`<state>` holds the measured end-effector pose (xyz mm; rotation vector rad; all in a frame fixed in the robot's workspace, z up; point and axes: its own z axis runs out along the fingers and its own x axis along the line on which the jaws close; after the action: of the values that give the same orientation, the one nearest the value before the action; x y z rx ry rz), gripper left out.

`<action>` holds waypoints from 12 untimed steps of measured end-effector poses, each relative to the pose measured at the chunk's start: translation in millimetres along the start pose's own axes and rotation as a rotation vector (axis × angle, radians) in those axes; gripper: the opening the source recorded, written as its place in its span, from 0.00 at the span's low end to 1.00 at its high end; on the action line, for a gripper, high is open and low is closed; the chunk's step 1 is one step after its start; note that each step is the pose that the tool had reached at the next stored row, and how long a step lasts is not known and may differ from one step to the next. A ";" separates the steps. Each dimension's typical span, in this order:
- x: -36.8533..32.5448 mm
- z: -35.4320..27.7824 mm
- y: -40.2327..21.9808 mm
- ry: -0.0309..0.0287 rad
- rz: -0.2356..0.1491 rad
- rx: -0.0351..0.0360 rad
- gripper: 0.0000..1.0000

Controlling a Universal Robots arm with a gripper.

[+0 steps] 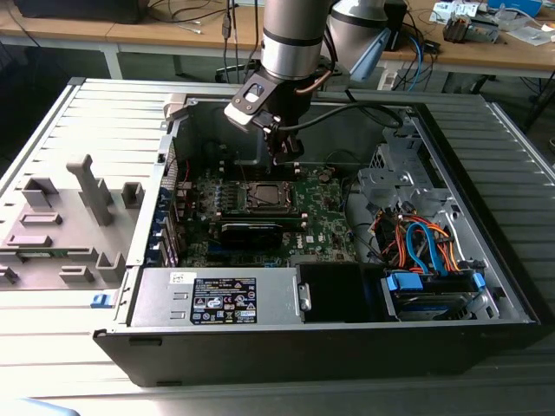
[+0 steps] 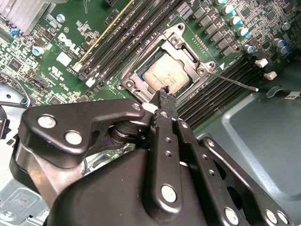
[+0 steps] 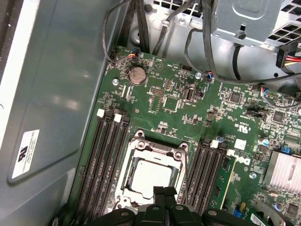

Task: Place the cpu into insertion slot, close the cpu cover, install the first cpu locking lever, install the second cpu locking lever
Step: 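Install the first cpu locking lever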

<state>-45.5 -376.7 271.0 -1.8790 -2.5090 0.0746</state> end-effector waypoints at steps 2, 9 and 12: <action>0.0 0.0 0.0 -0.0001 -0.001 0.0000 0.11; 0.0 0.0 0.0 -0.0003 -0.006 -0.0002 0.11; 0.0 0.0 0.0 -0.0003 -0.007 -0.0001 0.11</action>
<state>-45.5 -376.7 271.1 -1.8701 -2.5158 0.0747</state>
